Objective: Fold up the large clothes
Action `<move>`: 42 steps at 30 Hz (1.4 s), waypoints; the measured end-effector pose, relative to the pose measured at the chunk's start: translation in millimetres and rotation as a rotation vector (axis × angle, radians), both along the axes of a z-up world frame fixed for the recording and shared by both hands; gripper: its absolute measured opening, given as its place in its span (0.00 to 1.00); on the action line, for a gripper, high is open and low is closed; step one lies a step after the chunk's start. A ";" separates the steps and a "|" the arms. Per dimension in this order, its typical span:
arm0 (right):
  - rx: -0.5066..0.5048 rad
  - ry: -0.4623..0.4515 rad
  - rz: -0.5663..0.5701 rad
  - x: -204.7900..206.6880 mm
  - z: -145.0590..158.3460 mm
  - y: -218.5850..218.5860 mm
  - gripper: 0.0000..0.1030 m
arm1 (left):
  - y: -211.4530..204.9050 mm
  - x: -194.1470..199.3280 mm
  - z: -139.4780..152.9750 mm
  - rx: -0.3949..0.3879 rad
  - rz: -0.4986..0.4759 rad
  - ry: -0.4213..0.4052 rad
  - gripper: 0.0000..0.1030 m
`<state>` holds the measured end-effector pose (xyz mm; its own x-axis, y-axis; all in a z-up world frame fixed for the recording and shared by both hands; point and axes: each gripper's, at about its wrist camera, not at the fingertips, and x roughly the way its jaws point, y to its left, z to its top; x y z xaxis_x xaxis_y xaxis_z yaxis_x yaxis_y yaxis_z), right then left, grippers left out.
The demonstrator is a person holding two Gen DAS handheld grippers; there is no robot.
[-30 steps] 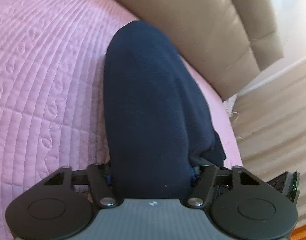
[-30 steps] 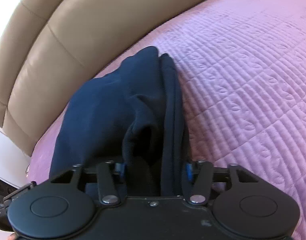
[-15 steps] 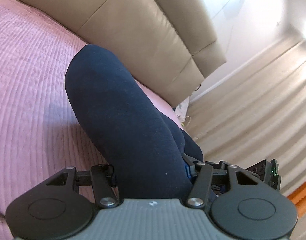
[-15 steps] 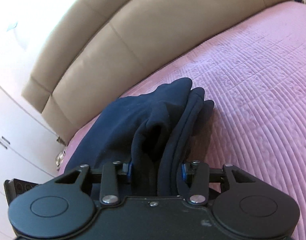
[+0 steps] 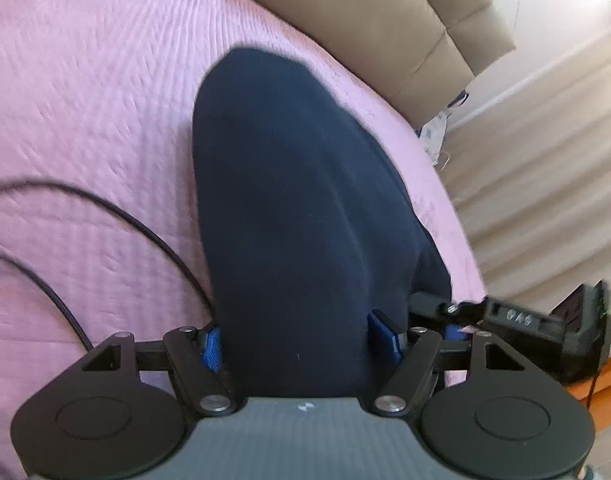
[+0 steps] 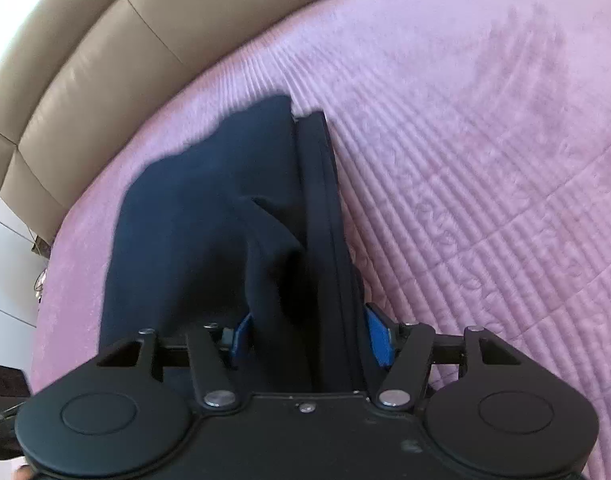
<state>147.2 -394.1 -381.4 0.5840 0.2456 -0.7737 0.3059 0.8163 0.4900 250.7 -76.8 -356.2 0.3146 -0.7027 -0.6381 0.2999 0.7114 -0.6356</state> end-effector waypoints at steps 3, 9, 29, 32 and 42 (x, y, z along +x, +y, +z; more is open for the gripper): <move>-0.090 -0.057 0.017 -6.1 28.8 6.7 0.76 | 15.7 -9.4 32.0 0.066 0.034 -0.101 0.66; -0.250 -0.230 0.152 14.6 72.2 48.9 0.68 | -10.4 -24.9 75.2 0.012 -0.039 -0.258 0.49; -0.311 -0.177 0.094 78.3 34.6 38.0 0.18 | -15.6 -57.8 55.9 0.037 -0.198 -0.181 0.13; -0.321 -0.173 0.191 40.6 40.9 58.8 0.18 | -19.4 -59.2 63.4 0.046 -0.158 -0.214 0.14; -0.365 0.073 0.138 8.1 -12.0 61.6 0.02 | -29.3 -68.4 44.0 0.183 -0.155 -0.149 0.08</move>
